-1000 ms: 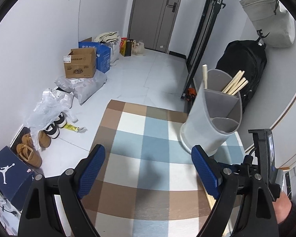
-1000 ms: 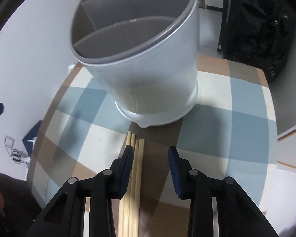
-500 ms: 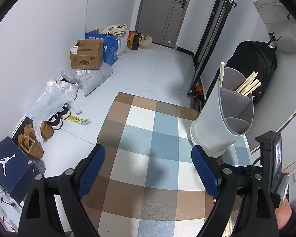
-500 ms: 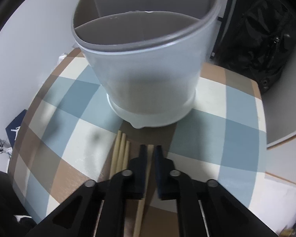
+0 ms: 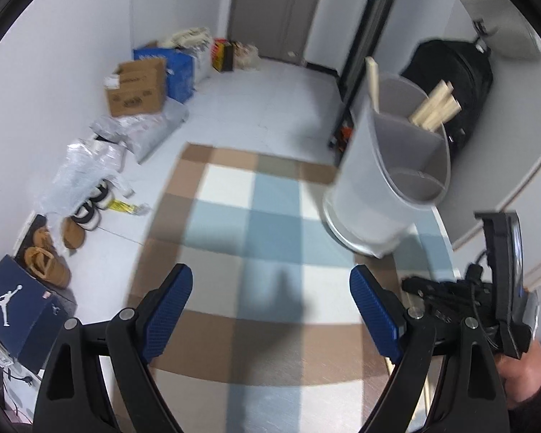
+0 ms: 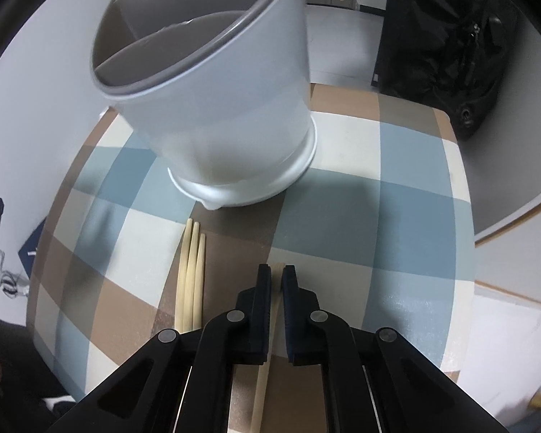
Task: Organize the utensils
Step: 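Lower the right gripper onto the pile and grasp one chopstick, then grasp a chopstick with the left gripper while the right holds its own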
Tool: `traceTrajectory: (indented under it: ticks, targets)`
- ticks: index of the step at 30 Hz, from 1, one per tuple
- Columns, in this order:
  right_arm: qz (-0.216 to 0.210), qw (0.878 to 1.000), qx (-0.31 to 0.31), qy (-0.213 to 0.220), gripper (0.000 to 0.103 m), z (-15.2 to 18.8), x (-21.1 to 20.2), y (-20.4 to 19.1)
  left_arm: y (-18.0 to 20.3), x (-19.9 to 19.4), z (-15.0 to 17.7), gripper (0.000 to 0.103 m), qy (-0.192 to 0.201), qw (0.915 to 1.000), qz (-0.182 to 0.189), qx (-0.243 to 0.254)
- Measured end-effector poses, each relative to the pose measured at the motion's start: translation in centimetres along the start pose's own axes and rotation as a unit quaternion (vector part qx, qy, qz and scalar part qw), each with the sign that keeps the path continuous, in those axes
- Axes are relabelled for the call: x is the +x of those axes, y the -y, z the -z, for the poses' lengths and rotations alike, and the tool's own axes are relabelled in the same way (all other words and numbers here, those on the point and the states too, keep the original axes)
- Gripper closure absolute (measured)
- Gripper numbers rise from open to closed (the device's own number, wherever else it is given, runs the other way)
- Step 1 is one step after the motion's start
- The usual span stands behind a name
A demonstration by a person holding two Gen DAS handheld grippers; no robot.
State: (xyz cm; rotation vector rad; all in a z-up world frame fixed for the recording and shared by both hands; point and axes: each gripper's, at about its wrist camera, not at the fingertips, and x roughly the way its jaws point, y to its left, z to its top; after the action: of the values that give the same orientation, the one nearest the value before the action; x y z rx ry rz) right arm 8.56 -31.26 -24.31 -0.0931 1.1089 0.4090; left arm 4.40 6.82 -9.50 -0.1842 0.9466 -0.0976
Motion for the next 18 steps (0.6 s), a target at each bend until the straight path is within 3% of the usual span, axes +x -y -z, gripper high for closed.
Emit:
traceTrajectory:
  ticks: [6,11,15,18]
  targets:
    - [-0.01,1.0,0.018,0.009,0.098,-0.3,-0.4,0.5,3.1,1.7,1.3,0.017,-0.062,0.9976,0.019,0.024]
    - [-0.037,0.995,0.054,0.074,0.098,-0.3,-4.3,3.0,5.8,2.3,3.5,0.017,-0.099,0.993,0.028,0.058]
    - [-0.072,0.986,0.098,0.116,0.098,0.0,-6.8,5.3,7.8,2.6,4.9,0.017,-0.107,0.9894,0.002,0.099]
    - [-0.098,0.977,0.124,0.145,0.098,0.2,-8.5,6.2,8.3,3.3,5.4,0.017,-0.122,0.9876,-0.006,0.099]
